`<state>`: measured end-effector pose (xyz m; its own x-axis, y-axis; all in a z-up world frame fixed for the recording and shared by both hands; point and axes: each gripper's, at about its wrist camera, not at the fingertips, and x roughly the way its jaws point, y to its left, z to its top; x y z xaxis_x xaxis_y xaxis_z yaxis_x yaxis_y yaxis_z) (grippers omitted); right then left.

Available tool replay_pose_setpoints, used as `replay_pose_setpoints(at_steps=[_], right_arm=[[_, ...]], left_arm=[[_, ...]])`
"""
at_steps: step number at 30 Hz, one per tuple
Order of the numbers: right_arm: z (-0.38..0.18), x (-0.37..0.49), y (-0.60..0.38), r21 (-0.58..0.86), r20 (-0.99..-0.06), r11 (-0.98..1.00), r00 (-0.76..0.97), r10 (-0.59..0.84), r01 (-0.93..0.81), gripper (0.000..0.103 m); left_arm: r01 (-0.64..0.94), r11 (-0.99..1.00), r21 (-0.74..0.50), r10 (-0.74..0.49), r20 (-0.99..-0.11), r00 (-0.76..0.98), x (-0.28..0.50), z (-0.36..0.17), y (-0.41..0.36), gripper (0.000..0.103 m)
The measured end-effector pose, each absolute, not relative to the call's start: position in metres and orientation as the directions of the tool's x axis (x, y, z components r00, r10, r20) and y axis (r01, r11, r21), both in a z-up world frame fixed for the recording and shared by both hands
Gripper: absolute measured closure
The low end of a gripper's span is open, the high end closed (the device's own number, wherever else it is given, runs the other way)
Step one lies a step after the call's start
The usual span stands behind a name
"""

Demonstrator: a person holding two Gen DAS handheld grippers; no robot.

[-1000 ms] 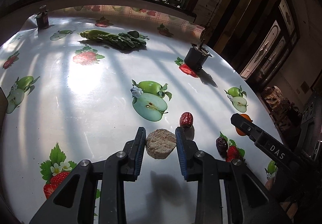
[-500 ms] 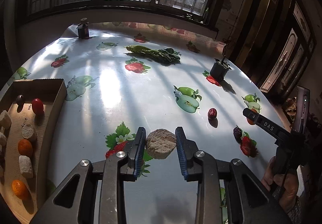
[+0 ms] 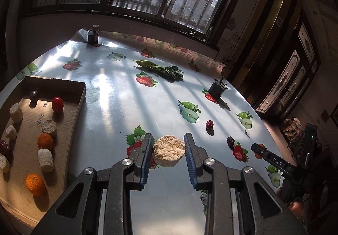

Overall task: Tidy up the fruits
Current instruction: 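Carry the cake and the orange into the box and open both grippers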

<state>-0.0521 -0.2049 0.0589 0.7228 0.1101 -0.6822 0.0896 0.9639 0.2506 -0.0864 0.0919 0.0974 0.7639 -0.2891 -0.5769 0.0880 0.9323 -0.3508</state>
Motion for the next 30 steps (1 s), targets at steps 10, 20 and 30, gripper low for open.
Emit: replay_pose_setpoints(at_steps=[10, 20, 30], right_arm=[[0.072, -0.102, -0.156, 0.217, -0.672, 0.976, 0.721, 0.168, -0.026, 0.065], [0.082, -0.106, -0.058, 0.216, -0.662, 0.946, 0.676, 0.324, -0.242, 0.065], [0.082, -0.106, 0.037, 0.243, -0.665, 0.856, 0.564, 0.489, -0.456, 0.065]], left_arm=[[0.113, 0.93, -0.35, -0.3, -0.546, 0.782, -0.117, 0.101, 0.109, 0.074], [-0.013, 0.949, -0.316, -0.171, -0.548, 0.819, -0.149, 0.103, 0.189, 0.074], [-0.234, 0.927, -0.293, 0.0, -0.624, 0.782, -0.169, 0.083, 0.283, 0.074]])
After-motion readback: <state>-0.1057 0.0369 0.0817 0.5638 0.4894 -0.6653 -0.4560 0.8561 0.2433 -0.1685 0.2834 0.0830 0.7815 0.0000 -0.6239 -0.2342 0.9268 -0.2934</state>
